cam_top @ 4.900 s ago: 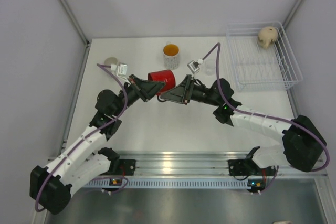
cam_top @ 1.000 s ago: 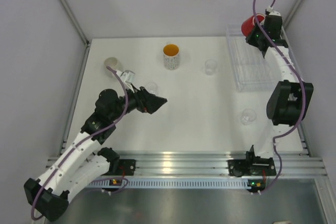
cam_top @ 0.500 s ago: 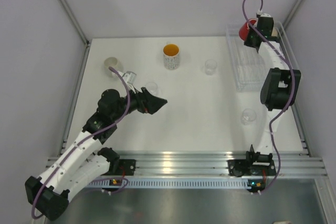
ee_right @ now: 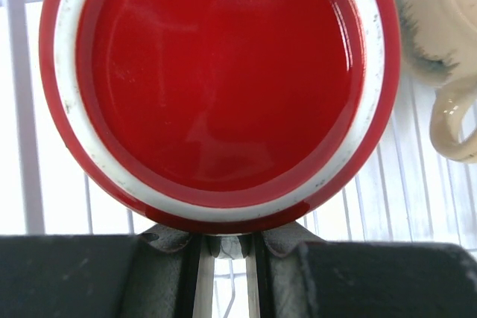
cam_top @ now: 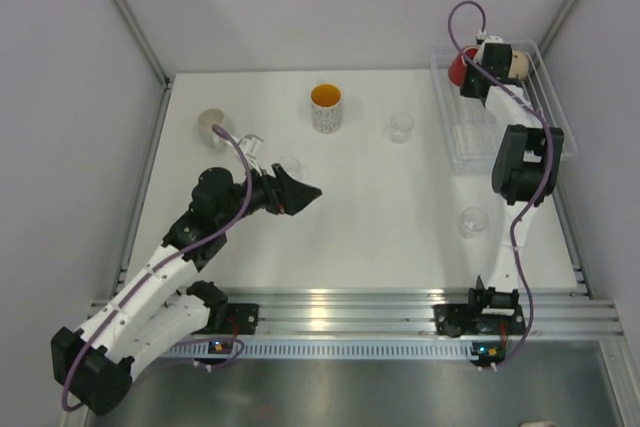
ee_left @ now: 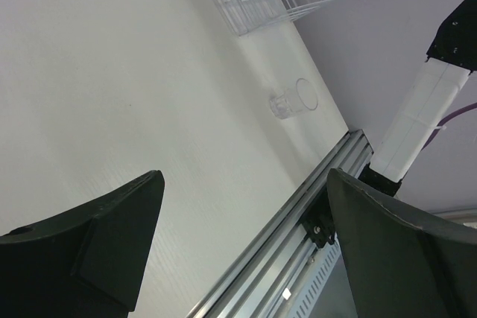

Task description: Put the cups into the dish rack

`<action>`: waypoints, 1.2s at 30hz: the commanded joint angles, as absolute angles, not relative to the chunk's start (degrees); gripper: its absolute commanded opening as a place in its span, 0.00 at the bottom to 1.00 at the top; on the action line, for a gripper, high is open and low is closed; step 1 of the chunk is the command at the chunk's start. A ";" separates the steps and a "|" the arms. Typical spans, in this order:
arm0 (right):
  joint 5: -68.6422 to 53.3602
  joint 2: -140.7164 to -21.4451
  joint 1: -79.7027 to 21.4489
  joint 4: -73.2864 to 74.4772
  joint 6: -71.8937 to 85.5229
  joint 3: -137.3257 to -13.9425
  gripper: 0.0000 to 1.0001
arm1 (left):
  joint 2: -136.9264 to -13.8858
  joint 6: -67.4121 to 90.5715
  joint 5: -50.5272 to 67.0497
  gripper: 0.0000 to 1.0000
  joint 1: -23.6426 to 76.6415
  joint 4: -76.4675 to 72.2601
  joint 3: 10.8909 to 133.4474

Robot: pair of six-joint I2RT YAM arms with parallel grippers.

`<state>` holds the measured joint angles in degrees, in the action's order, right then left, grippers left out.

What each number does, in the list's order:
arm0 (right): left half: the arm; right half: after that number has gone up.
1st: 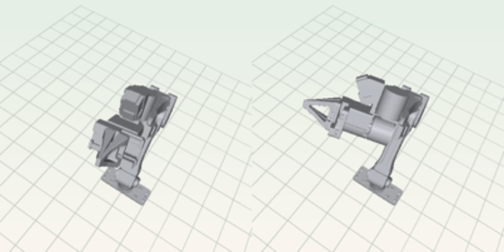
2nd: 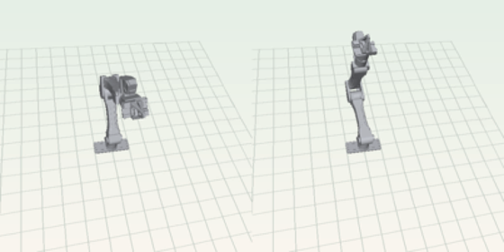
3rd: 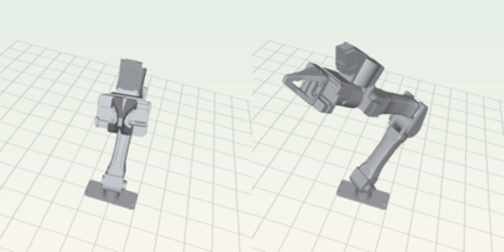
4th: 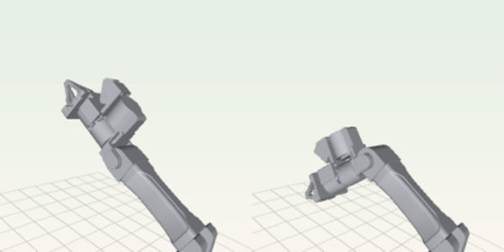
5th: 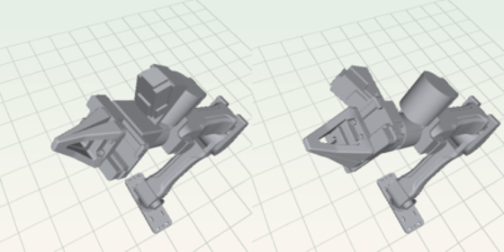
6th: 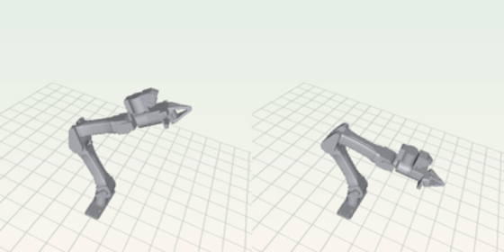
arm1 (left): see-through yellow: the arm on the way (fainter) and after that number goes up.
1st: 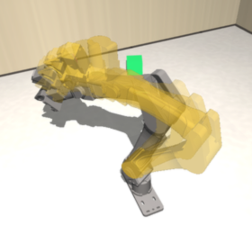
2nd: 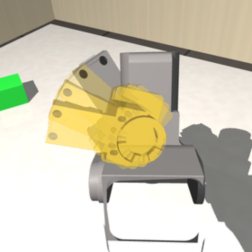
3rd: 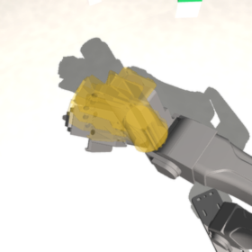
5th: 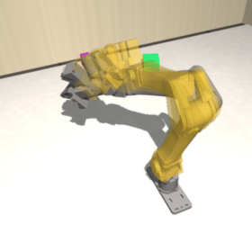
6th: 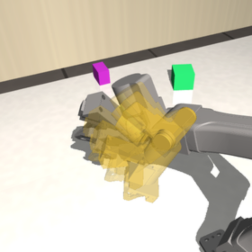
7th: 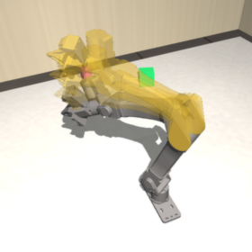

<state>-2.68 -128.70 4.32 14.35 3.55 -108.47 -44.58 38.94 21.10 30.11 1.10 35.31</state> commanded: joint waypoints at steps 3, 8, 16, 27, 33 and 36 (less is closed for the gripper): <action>-2.99 -131.83 4.83 9.31 2.02 -114.25 0.00 | -45.00 39.29 22.76 0.96 30.23 -2.64 35.42; -2.64 -133.77 4.66 8.97 2.20 -115.14 0.00 | -45.44 39.46 22.94 0.96 30.23 -2.64 35.33; -0.26 -136.32 3.69 9.67 0.97 -117.68 0.10 | -45.62 39.29 23.03 0.96 30.32 -2.64 35.16; 2.11 -137.64 3.16 11.25 0.53 -120.94 0.25 | -46.76 39.11 23.20 0.96 30.32 -2.90 35.68; 2.37 -136.15 3.08 12.39 0.53 -119.97 0.27 | -46.41 39.11 23.29 0.96 30.32 -3.08 35.77; 1.85 -134.83 3.08 13.27 1.05 -119.44 0.29 | -46.14 39.20 23.64 0.96 30.24 -3.08 36.04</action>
<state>1.65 -137.80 3.51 13.32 1.48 -118.28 -46.68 39.07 22.72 30.11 0.14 35.31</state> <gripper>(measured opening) 0.285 0.959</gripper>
